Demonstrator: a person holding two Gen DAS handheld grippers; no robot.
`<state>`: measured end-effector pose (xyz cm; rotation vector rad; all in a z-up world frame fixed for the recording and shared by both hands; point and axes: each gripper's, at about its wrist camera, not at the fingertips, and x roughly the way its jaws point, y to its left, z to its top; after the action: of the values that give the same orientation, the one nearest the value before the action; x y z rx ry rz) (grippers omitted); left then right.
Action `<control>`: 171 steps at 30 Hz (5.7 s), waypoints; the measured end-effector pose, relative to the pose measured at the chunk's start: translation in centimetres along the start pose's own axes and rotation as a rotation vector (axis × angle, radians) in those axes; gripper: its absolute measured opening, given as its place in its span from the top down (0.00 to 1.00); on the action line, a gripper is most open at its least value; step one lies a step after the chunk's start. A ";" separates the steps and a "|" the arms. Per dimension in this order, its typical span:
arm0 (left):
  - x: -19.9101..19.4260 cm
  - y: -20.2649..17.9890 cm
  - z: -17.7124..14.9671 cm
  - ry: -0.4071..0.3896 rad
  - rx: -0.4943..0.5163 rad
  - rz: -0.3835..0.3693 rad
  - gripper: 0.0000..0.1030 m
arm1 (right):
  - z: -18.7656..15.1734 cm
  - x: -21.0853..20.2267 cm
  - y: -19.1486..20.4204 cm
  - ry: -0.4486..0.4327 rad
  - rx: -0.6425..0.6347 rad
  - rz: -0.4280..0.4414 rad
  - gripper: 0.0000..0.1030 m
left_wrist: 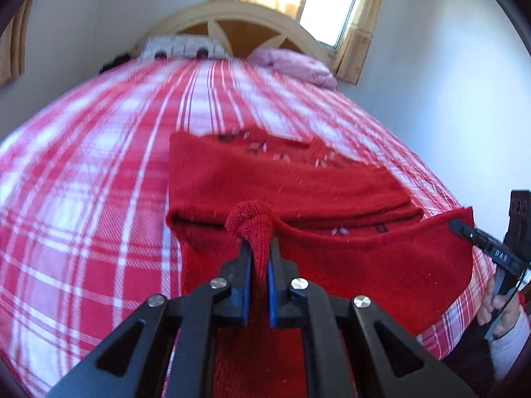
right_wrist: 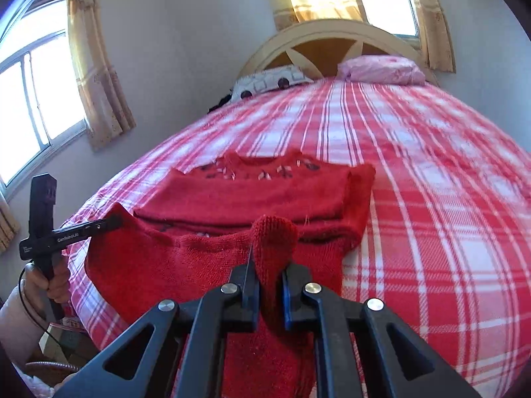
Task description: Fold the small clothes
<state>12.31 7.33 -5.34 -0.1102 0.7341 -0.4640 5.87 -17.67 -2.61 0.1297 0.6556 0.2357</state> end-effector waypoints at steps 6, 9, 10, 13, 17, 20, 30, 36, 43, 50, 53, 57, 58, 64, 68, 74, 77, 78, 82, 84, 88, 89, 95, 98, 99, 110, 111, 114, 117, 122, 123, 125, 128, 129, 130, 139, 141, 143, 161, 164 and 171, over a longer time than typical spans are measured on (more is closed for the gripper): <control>-2.0 0.1 3.0 -0.074 -0.011 0.009 0.92 | 3.0 -1.3 -0.1 -0.065 0.009 0.032 0.91; -1.4 0.3 4.5 -0.086 -0.010 0.032 0.92 | 4.9 -0.6 -0.4 -0.074 -0.021 0.011 0.91; -1.0 0.4 4.8 -0.088 -0.010 0.038 0.92 | 5.6 -0.2 -0.5 -0.073 -0.027 0.009 0.91; 0.5 0.7 6.7 -0.096 -0.016 0.052 0.92 | 7.7 1.5 -1.4 -0.068 -0.026 -0.020 0.91; 2.5 1.3 8.9 -0.100 -0.024 0.077 0.92 | 10.6 4.1 -2.7 -0.068 -0.010 -0.048 0.91; 4.6 1.8 10.9 -0.092 -0.032 0.094 0.92 | 12.8 6.4 -3.2 -0.074 -0.025 -0.077 0.91; 13.7 4.3 14.5 -0.017 -0.074 0.173 0.92 | 15.4 17.9 -6.6 0.023 -0.043 -0.216 0.92; 19.5 5.9 12.3 0.115 -0.109 0.238 0.92 | 13.1 22.6 -9.0 0.134 -0.020 -0.268 0.92; 20.0 6.4 12.4 0.146 -0.137 0.266 0.80 | 12.2 25.2 -10.2 0.271 0.026 -0.290 0.88; 16.5 6.7 14.3 0.063 -0.084 0.376 0.50 | 14.0 18.7 -13.1 0.101 0.272 -0.164 0.74; 11.9 7.1 14.6 -0.045 -0.061 0.423 0.31 | 13.7 12.3 -12.6 -0.048 0.294 -0.174 0.51; 8.1 7.0 12.2 -0.032 -0.061 0.372 0.31 | 10.4 7.9 -9.2 -0.023 0.233 -0.133 0.51; 7.2 6.7 10.8 -0.020 -0.064 0.346 0.31 | 9.0 7.2 -7.9 -0.008 0.204 -0.132 0.51; 6.1 4.3 4.4 0.026 -0.038 0.344 0.31 | 2.8 7.5 -3.4 0.074 0.105 -0.187 0.51; 7.1 3.9 1.8 0.087 -0.037 0.384 0.30 | 0.2 8.8 -3.6 0.109 0.146 -0.196 0.51; 6.5 5.0 1.1 0.099 -0.109 0.365 0.27 | 0.1 7.6 -3.8 0.089 0.166 -0.183 0.51; 5.2 5.4 0.8 0.081 -0.137 0.352 0.25 | 0.1 5.3 -4.8 0.015 0.238 -0.180 0.51; 4.9 5.6 0.6 0.080 -0.149 0.349 0.23 | 0.1 4.9 -5.1 0.007 0.254 -0.174 0.51; 5.4 6.4 0.0 0.095 -0.203 0.316 0.21 | -0.6 3.8 -7.1 0.007 0.355 -0.148 0.51; 6.0 6.7 -0.1 0.108 -0.242 0.298 0.20 | -0.9 4.3 -7.7 0.028 0.382 -0.149 0.50; 7.4 5.3 0.2 0.130 -0.183 0.305 0.06 | -0.7 6.4 -7.8 0.051 0.378 -0.138 0.49; 7.6 4.9 0.3 0.140 -0.161 0.311 0.06 | -0.4 6.9 -7.5 0.058 0.365 -0.139 0.47; 8.2 4.7 0.5 0.147 -0.179 0.254 0.04 | 0.0 8.8 -5.2 0.081 0.304 -0.076 0.30; 7.9 4.8 0.7 0.128 -0.198 0.226 0.19 | 0.2 9.1 -4.7 0.098 0.277 -0.105 0.39; 7.9 4.8 0.6 0.120 -0.205 0.214 0.23 | 0.2 9.2 -4.6 0.102 0.272 -0.113 0.64; 6.7 6.0 1.4 0.101 -0.392 0.021 0.85 | 0.5 8.4 -3.7 0.109 0.260 -0.078 0.81; 6.1 5.9 1.6 0.086 -0.377 0.022 0.85 | 0.8 7.5 -3.3 0.093 0.251 -0.066 0.82; 4.2 5.3 2.1 0.076 -0.324 0.037 0.86 | 1.2 5.9 -2.5 0.091 0.243 -0.022 0.82; 2.5 5.4 1.7 0.105 -0.313 0.026 0.86 | 0.9 4.4 -1.5 0.110 0.218 -0.002 0.82; 0.0 6.4 -1.1 0.155 -0.307 0.005 0.86 | -1.9 2.1 -1.9 0.184 0.229 0.015 0.82; -0.3 6.7 -1.7 0.168 -0.315 0.002 0.86 | -2.6 1.8 -2.2 0.197 0.238 0.017 0.82; -0.8 7.1 -3.3 0.189 -0.327 0.010 0.86 | -3.9 1.5 -2.8 0.217 0.257 0.016 0.83; -1.0 7.5 -4.8 0.198 -0.304 0.056 0.83 | -6.0 0.7 -3.9 0.213 0.314 0.041 0.83; -1.0 7.7 -5.0 0.195 -0.299 0.072 0.78 | -6.4 0.2 -4.6 0.181 0.357 0.062 0.83; -1.0 8.0 -5.0 0.188 -0.307 0.082 0.75 | -6.4 -0.1 -5.0 0.167 0.383 0.059 0.83; -1.4 11.0 -1.4 0.031 -0.358 0.085 0.29 | -1.3 -2.5 -2.4 -0.006 0.282 0.033 0.42; 0.6 11.2 -1.5 0.078 -0.391 0.077 0.28 | 0.1 -0.9 -0.1 0.000 0.258 0.114 0.37; 2.5 11.2 -2.2 0.146 -0.426 0.048 0.28 | 1.2 0.7 2.2 0.023 0.206 0.170 0.37; 0.4 6.0 -1.5 -0.085 -0.361 0.030 0.80 | 8.2 17.0 13.3 0.316 0.116 0.404 0.37; 0.4 4.7 -1.3 -0.107 -0.321 0.040 0.80 | 9.0 18.8 13.4 0.396 0.148 0.454 0.30; 0.7 2.9 -0.9 -0.131 -0.218 0.057 0.80 | 9.6 23.2 16.4 0.548 0.068 0.461 0.26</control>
<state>13.25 9.67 -7.23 -0.3204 0.6553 -0.3181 26.69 3.69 -5.49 0.2870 1.1774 0.7082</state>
